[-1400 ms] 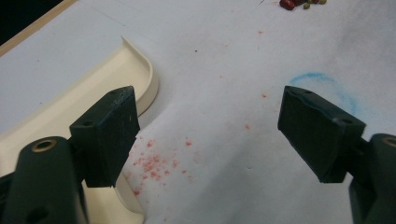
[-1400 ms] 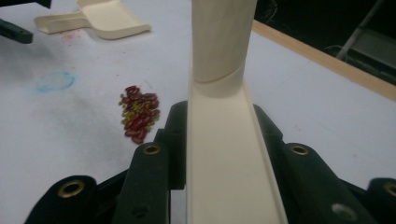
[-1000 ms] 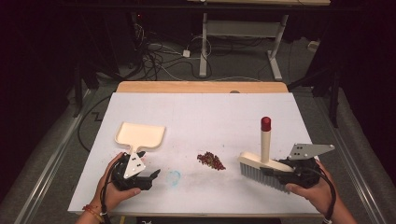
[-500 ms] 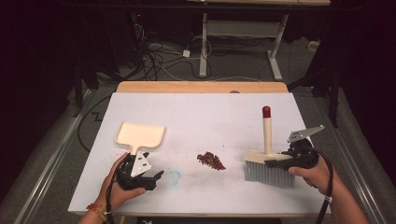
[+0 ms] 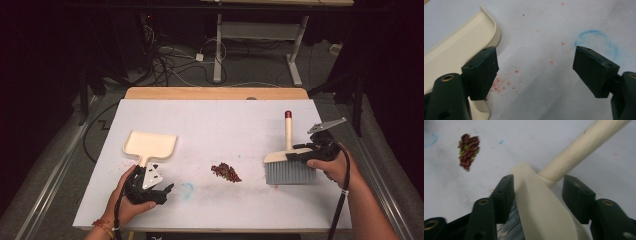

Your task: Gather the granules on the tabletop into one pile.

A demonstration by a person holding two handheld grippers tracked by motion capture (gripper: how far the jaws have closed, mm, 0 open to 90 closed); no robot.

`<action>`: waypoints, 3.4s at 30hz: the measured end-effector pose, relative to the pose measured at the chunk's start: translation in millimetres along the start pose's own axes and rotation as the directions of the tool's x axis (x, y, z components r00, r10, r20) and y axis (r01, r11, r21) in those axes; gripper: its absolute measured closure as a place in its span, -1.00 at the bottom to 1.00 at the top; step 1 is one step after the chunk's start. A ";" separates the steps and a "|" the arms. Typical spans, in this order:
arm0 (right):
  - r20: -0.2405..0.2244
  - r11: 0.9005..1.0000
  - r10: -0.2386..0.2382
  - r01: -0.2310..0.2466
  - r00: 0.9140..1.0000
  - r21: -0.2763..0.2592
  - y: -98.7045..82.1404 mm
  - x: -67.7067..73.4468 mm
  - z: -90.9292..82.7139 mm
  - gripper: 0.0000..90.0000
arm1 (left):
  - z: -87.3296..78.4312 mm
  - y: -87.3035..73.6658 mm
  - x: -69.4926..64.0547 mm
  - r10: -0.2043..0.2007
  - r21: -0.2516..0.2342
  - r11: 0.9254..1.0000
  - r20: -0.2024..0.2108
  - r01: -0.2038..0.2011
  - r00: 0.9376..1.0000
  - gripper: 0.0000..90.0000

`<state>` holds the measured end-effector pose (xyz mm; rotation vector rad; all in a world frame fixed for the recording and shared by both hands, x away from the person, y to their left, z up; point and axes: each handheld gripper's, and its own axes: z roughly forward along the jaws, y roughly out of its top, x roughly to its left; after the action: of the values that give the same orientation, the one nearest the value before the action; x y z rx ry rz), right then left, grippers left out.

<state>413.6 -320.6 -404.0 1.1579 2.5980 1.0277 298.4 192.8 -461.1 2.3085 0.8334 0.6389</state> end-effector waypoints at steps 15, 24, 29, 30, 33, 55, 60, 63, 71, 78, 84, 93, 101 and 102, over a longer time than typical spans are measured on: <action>0.343 0.999 0.037 -0.047 0.939 0.023 -5.4 -34.2 33.9 0.78 | 3.7 1.7 -2.7 0.023 0.011 1.000 0.005 -0.023 1.000 -0.56; 0.382 0.999 0.025 -0.034 0.924 0.017 -2.7 -32.9 48.9 0.72 | 3.8 1.9 -3.0 0.033 0.015 0.999 0.004 -0.033 0.999 -0.56; 0.410 1.000 0.014 -0.012 0.912 -0.007 -0.5 -26.9 43.2 0.58 | 2.6 1.5 -2.9 0.036 0.014 0.999 0.001 -0.037 0.999 -0.56; 0.418 1.000 0.019 -0.009 0.908 -0.025 -0.1 -25.5 39.4 0.56 | 2.2 1.4 -2.9 0.036 0.011 0.999 0.000 -0.036 0.999 -0.56; 0.406 0.995 0.045 -0.006 0.913 -0.097 -0.5 -20.6 26.5 0.38 | -0.2 1.0 -2.7 0.038 -0.009 0.999 0.002 -0.038 0.999 -0.56; 0.327 0.842 -0.050 0.215 0.944 -0.494 -39.1 85.2 -22.1 -0.46 | -14.8 5.8 -7.1 0.052 -0.150 0.987 -0.050 -0.059 0.997 -0.62; 0.336 0.831 -0.055 0.230 0.940 -0.507 -62.5 97.7 -13.4 -0.55 | -16.5 4.2 -9.0 0.073 -0.154 0.985 -0.057 -0.081 0.996 -0.62; 0.376 0.841 -0.095 0.276 0.922 -0.465 -69.5 105.6 -11.1 -0.57 | -16.4 1.4 -8.3 0.076 -0.148 0.985 -0.053 -0.084 0.996 -0.62; 0.437 0.848 -0.145 0.339 0.888 -0.408 -69.3 116.2 -2.5 -0.61 | -16.4 1.0 -3.6 0.063 -0.157 0.985 -0.050 -0.070 0.997 -0.62; 0.436 0.834 -0.139 0.342 0.889 -0.432 -68.9 116.8 -6.4 -0.61 | -15.0 1.5 -6.5 0.075 -0.146 0.986 -0.052 -0.082 0.996 -0.62; 0.444 0.825 -0.138 0.351 0.885 -0.444 -68.5 118.6 -10.4 -0.60 | -14.4 2.1 -7.9 0.080 -0.141 0.986 -0.058 -0.087 0.995 -0.62; 0.440 0.817 -0.142 0.355 0.887 -0.453 -67.3 121.0 -12.2 -0.60 | -14.8 2.0 -6.8 0.074 -0.143 0.986 -0.062 -0.083 0.995 -0.62; 0.440 0.835 -0.149 0.351 0.886 -0.424 -67.5 119.9 -4.2 -0.60 | -15.4 1.7 -6.4 0.073 -0.141 0.986 -0.078 -0.084 0.994 -0.62; 0.443 0.835 -0.154 0.356 0.883 -0.419 -67.2 120.0 -3.1 -0.60 | -15.4 1.8 -6.0 0.069 -0.142 0.987 -0.078 -0.080 0.995 -0.62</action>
<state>287.0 -270.9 -424.8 0.7549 1.9456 1.1553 285.6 193.2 -450.5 2.2040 0.7110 0.7937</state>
